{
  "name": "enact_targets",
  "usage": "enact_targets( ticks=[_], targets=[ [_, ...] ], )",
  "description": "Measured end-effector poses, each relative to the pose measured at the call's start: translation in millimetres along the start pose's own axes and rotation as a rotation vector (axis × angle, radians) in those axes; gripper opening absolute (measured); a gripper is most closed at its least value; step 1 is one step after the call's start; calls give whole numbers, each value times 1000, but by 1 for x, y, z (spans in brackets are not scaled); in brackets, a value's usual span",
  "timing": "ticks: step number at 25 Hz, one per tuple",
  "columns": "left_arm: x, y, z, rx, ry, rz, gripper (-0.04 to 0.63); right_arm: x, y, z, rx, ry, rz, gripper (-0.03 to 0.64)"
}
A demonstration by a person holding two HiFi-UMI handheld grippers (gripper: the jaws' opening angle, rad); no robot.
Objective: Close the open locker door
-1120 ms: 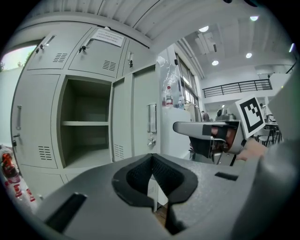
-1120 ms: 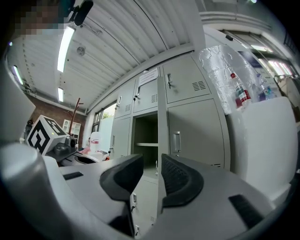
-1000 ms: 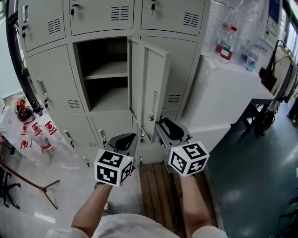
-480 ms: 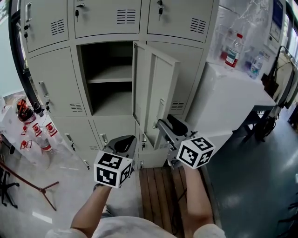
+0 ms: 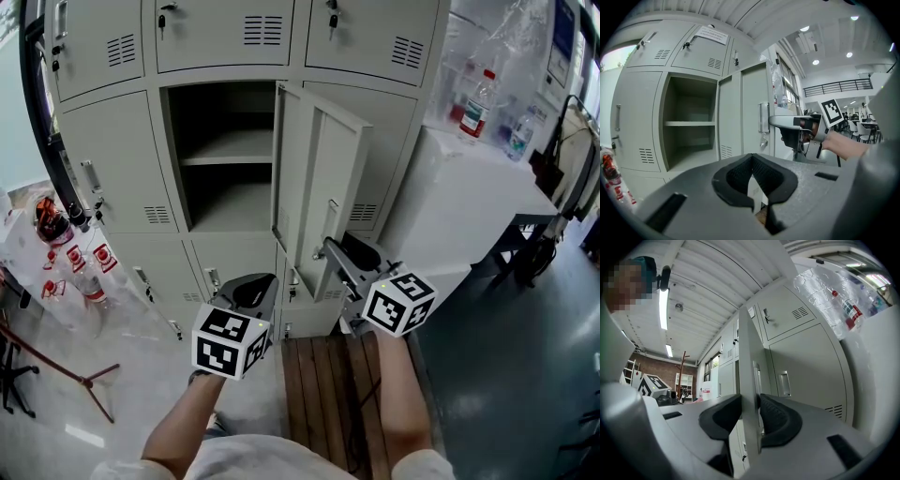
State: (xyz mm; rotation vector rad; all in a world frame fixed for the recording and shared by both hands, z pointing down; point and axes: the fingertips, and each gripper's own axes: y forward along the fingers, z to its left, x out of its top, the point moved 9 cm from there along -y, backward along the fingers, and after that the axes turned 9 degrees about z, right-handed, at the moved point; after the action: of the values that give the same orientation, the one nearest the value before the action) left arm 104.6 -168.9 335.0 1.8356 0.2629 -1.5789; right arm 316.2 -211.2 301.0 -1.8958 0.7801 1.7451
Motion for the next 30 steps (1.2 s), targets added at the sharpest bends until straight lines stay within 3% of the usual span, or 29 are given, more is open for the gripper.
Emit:
enact_targets(
  ticks=[17, 30],
  targets=[
    [-16, -34, 33, 55, -38, -7, 6, 0, 41, 54, 116, -58, 31, 142],
    [-30, -56, 81, 101, -78, -22, 6, -1, 94, 99, 148, -88, 28, 147]
  ],
)
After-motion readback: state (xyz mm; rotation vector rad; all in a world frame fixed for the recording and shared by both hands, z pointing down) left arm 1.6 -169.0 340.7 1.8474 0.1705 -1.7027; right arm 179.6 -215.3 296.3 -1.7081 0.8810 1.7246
